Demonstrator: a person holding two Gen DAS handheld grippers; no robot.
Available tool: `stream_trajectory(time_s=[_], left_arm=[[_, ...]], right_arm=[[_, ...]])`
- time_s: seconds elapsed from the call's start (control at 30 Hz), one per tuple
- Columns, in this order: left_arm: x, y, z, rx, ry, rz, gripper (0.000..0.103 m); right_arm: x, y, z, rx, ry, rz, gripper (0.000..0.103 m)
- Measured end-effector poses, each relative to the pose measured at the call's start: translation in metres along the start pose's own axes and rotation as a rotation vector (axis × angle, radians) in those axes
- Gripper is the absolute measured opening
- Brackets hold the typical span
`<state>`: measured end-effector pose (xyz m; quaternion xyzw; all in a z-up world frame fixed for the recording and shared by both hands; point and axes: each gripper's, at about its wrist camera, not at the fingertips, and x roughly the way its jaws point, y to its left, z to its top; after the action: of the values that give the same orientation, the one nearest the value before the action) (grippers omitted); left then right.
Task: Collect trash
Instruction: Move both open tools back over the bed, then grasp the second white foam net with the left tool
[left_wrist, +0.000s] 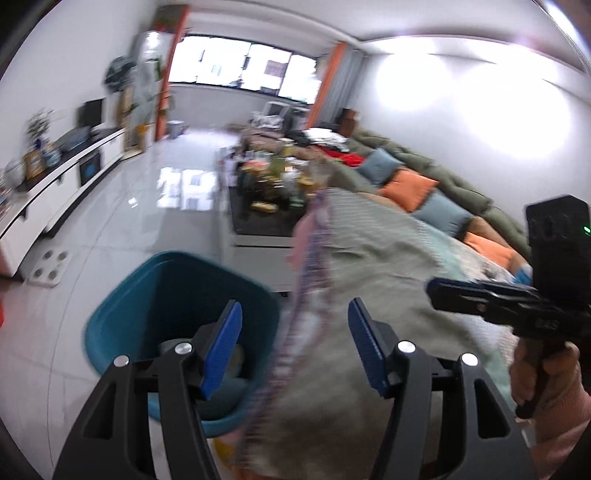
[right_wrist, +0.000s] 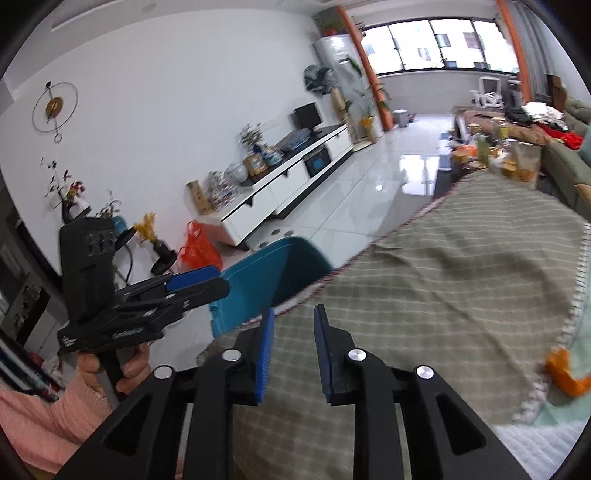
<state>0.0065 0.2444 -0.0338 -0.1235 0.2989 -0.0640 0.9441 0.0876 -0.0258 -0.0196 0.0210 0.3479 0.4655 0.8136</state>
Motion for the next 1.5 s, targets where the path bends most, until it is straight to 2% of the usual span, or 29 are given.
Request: stream_trajectory(time_s=[0.17, 0.27, 0.37, 0.5, 0.63, 0.9, 1.2, 1.23, 1.3, 1.4, 1.47, 1.5], left_arm=[[0.01, -0.055, -0.003, 0.094, 0.022, -0.131, 0.062], [0.019, -0.085, -0.008, 0.139, 0.036, -0.198, 0.071], [0.032, -0.113, -0.012, 0.172, 0.062, -0.261, 0.073], [0.05, -0.147, -0.019, 0.228, 0.099, -0.316, 0.078], [0.071, -0.172, -0.025, 0.272, 0.145, -0.348, 0.078], [0.107, -0.199, -0.029, 0.278, 0.221, -0.362, 0.078], [0.121, -0.218, -0.037, 0.302, 0.276, -0.381, 0.076], [0.122, -0.219, -0.038, 0.306, 0.278, -0.38, 0.075], [0.127, -0.222, -0.039, 0.312, 0.294, -0.369, 0.063], [0.133, -0.223, -0.041, 0.307, 0.319, -0.331, 0.056], [0.131, -0.222, -0.041, 0.3, 0.314, -0.326, 0.056], [0.132, -0.222, -0.04, 0.299, 0.311, -0.325, 0.053]], right_arm=[[-0.033, -0.023, -0.011, 0.044, -0.042, -0.089, 0.037], [-0.053, -0.042, -0.019, 0.085, -0.063, -0.151, 0.045], [-0.07, -0.061, -0.029, 0.129, -0.082, -0.211, 0.048], [-0.092, -0.085, -0.04, 0.184, -0.108, -0.272, 0.059], [-0.112, -0.105, -0.052, 0.233, -0.135, -0.314, 0.061], [-0.131, -0.121, -0.066, 0.273, -0.161, -0.335, 0.061], [-0.136, -0.138, -0.076, 0.314, -0.17, -0.325, 0.061], [-0.136, -0.139, -0.076, 0.315, -0.17, -0.323, 0.061], [-0.136, -0.14, -0.077, 0.315, -0.169, -0.323, 0.061], [-0.135, -0.142, -0.076, 0.319, -0.166, -0.32, 0.061], [-0.134, -0.143, -0.076, 0.321, -0.162, -0.321, 0.061], [-0.133, -0.144, -0.077, 0.324, -0.161, -0.318, 0.061]])
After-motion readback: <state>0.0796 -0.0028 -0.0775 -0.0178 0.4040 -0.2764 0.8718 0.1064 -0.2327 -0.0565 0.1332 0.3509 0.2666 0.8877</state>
